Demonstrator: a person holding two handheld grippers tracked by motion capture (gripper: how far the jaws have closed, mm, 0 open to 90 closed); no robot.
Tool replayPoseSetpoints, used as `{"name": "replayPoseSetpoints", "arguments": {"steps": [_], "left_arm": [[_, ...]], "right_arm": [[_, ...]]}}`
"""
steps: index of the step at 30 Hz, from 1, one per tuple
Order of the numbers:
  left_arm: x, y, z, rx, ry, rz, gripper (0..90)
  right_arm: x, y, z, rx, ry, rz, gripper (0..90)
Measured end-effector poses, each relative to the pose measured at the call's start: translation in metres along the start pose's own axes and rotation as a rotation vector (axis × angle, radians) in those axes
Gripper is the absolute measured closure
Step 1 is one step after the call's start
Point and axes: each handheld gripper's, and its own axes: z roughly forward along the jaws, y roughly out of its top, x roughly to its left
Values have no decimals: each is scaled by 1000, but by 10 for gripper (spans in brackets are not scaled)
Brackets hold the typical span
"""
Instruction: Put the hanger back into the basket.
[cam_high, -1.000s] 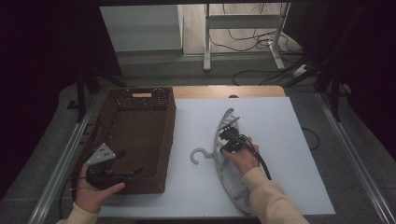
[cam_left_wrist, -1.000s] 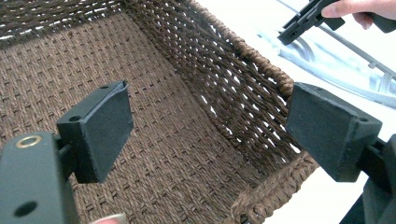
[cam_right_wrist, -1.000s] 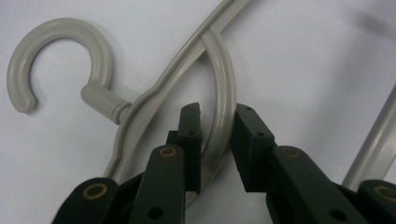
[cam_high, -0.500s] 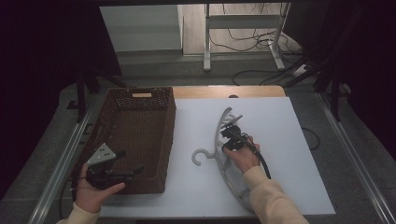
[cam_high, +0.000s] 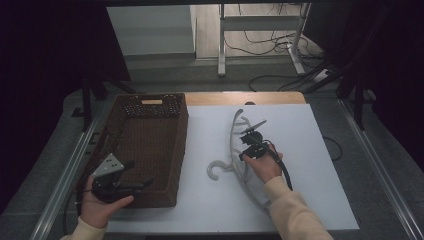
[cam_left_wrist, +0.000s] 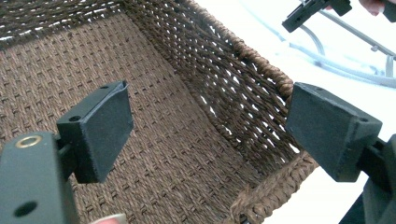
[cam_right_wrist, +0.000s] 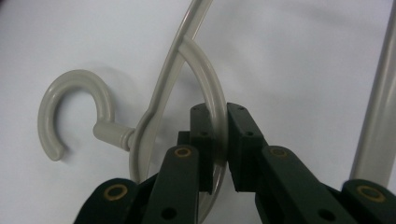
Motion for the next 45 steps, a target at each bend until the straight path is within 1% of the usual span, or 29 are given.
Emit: {"name": "replayPoseSetpoints", "arguments": {"steps": [2, 12, 19, 21, 24, 30, 37, 40, 45], "left_arm": [[0, 0, 0, 0, 0, 0, 152], [-1, 0, 0, 0, -1, 1, 152], [-1, 1, 0, -4, 0, 0, 152], [-1, 1, -1, -5, 0, 2, 153], [-2, 1, -1, -8, 1, 0, 152], [-4, 3, 0, -8, -2, 8, 153], [-5, 4, -1, -13, -5, 9, 153], [-7, 5, 0, -12, -5, 11, 153], [-13, 8, 3, -10, -18, 24, 153]], "right_arm": [[-2, 1, -5, -18, 23, 17, 811], [-8, 5, -36, -126, 112, 62, 812], [-13, 5, -51, -179, 163, 91, 813], [-14, 5, -57, -201, 188, 100, 813], [-15, 5, -64, -232, 205, 111, 813], [-14, 4, -74, -271, 242, 116, 813], [-13, 4, -80, -305, 264, 126, 814], [-16, 3, -82, -339, 279, 146, 813], [-20, 3, -86, -373, 297, 168, 814]]}}
